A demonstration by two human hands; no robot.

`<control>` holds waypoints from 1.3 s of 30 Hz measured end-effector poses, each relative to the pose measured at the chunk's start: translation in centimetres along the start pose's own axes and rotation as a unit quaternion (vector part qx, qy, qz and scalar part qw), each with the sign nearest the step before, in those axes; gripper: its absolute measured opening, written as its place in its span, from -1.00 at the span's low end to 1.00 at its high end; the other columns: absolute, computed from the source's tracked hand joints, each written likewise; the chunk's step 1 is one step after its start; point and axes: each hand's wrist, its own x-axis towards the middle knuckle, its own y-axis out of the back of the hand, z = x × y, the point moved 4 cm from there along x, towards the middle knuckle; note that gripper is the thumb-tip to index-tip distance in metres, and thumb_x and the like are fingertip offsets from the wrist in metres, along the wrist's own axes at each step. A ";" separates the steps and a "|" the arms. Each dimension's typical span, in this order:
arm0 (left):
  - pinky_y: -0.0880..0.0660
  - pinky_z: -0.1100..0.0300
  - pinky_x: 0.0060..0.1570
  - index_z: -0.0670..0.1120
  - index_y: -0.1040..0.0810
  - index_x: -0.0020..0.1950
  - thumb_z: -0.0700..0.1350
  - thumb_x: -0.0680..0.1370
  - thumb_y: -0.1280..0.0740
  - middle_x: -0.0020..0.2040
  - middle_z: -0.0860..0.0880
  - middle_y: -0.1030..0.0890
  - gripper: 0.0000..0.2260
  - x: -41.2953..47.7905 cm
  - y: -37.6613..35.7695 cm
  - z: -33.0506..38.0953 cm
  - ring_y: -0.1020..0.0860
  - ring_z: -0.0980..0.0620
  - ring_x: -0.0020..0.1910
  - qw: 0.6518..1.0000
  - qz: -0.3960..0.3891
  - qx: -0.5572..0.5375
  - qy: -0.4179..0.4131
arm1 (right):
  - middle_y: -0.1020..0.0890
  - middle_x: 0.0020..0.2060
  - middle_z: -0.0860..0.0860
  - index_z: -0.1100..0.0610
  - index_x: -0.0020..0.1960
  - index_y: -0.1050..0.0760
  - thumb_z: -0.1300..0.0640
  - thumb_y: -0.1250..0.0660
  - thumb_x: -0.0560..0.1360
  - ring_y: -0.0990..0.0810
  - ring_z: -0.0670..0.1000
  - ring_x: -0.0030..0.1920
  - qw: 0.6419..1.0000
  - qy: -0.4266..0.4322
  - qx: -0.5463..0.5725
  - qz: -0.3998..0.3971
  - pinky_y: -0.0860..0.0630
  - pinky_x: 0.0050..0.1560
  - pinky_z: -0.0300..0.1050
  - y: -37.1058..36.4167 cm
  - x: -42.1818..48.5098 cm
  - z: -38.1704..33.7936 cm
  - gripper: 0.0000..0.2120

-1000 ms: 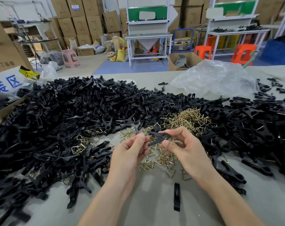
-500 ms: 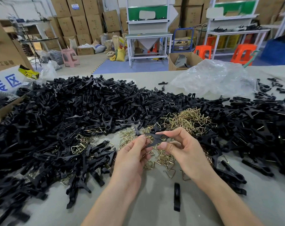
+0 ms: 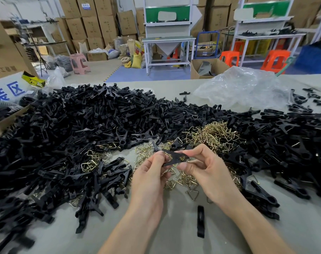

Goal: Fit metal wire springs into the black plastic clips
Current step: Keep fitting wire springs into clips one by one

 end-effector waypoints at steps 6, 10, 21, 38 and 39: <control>-0.49 0.21 -0.21 -0.13 -0.64 -0.11 -0.15 0.60 -0.36 -0.13 -0.08 -0.71 -0.87 -0.1 -0.3 0.2 -0.61 0.06 -0.22 1.000 -0.026 0.003 0.005 | -0.73 0.04 -0.13 -0.23 -0.06 -0.55 0.13 -0.50 0.51 -0.70 -0.07 -0.11 1.000 0.004 0.000 0.005 -0.65 -0.19 -0.16 0.2 0.0 0.1 -0.74; -0.51 0.22 -0.24 -0.13 -0.62 -0.09 -0.16 0.59 -0.37 -0.08 -0.11 -0.72 -0.91 0.1 -0.1 0.6 -0.62 0.07 -0.19 0.997 -0.040 0.065 -0.016 | -0.73 0.02 -0.10 -0.25 -0.05 -0.56 -0.04 -0.50 0.42 -0.73 0.06 -0.06 1.000 0.008 0.016 0.021 -0.62 -0.04 -0.19 0.3 0.0 0.0 -0.82; -0.51 0.20 -0.20 0.03 -0.69 -0.28 -0.09 0.55 -0.40 -0.32 0.03 -0.60 -0.80 0.4 0.5 0.8 -0.53 0.15 -0.37 0.986 -0.042 0.154 -0.046 | -0.74 -0.12 0.03 0.02 0.10 -0.53 -0.05 -0.44 0.41 -0.73 0.02 -0.06 0.999 -0.005 0.037 0.021 -0.62 -0.09 -0.21 0.6 0.3 0.8 -0.69; -0.52 0.23 -0.24 -0.14 -0.65 -0.07 -0.10 0.56 -0.40 -0.17 -0.08 -0.66 -0.88 -0.1 -0.3 0.4 -0.57 0.13 -0.30 0.988 -0.126 0.082 0.025 | -0.75 -0.07 -0.03 -0.23 -0.05 -0.56 0.19 -0.44 0.55 -0.71 0.01 -0.06 1.000 -0.011 0.004 0.006 -0.59 -0.10 -0.21 0.4 0.1 0.5 -0.71; -0.55 0.21 -0.22 -0.13 -0.69 -0.06 -0.07 0.54 -0.41 -0.12 -0.10 -0.67 -0.86 -0.4 -0.6 0.4 -0.59 0.10 -0.26 0.983 -0.169 0.045 0.058 | -0.75 -0.06 -0.01 -0.17 -0.03 -0.57 0.18 -0.44 0.54 -0.71 0.00 -0.05 1.000 -0.013 0.013 0.008 -0.60 -0.10 -0.20 0.5 0.1 0.4 -0.77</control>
